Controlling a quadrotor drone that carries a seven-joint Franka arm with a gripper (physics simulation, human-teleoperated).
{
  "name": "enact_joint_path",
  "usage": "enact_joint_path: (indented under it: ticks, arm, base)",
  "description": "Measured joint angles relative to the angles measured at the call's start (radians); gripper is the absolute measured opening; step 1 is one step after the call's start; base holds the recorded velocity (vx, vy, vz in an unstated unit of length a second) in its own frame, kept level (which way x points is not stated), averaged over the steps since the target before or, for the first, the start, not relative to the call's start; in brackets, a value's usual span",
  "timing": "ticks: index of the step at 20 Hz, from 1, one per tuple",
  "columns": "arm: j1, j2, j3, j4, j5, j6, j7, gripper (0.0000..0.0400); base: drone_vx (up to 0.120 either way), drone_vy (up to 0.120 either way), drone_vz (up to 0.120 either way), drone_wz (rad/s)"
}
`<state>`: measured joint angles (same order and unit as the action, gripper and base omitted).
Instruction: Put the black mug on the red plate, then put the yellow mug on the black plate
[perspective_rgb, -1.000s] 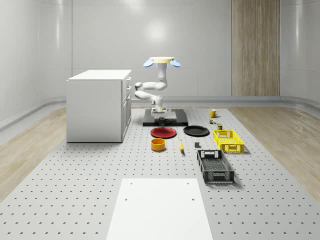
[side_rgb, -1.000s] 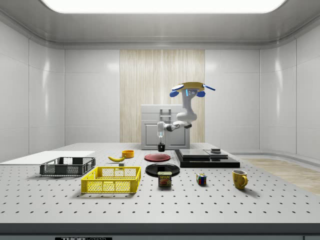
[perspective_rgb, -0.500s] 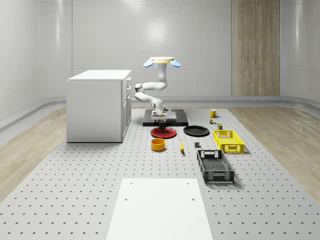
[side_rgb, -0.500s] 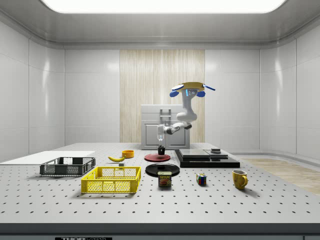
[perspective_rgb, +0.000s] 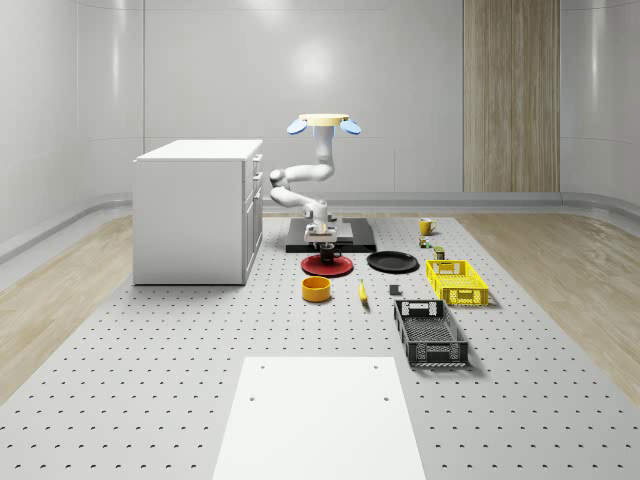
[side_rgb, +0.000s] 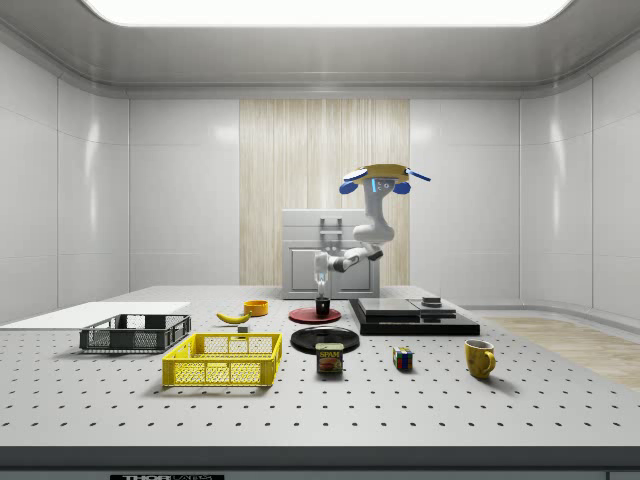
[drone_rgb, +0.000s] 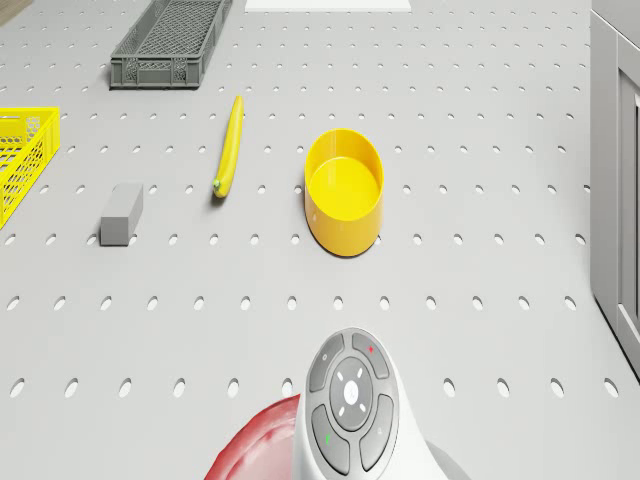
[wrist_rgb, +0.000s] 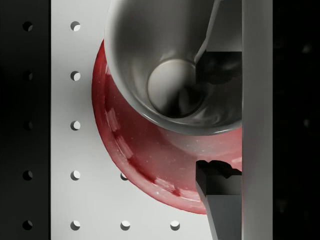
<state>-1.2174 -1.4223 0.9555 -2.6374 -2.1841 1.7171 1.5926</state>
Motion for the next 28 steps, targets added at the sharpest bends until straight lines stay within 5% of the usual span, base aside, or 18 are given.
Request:
enact_joint_path:
  ticks: [3,8,14,28]
  arm:
    - [0.006,0.000,0.015,-0.013,0.012,-0.013,0.000,0.0340]
    - [0.021,-0.003,0.056,-0.044,0.048,-0.043,0.001,0.0383]
    - [0.030,-0.004,0.081,-0.061,0.070,-0.061,0.001,0.0396]
    - [0.034,-0.001,0.091,-0.067,0.077,-0.070,0.000,0.0400]
  base:
    - [0.000,0.000,0.000,0.000]
    - [0.000,0.000,0.000,0.000]
    - [-0.027,0.040,0.107,0.000]
    - [-0.094,0.100,0.000,0.000]
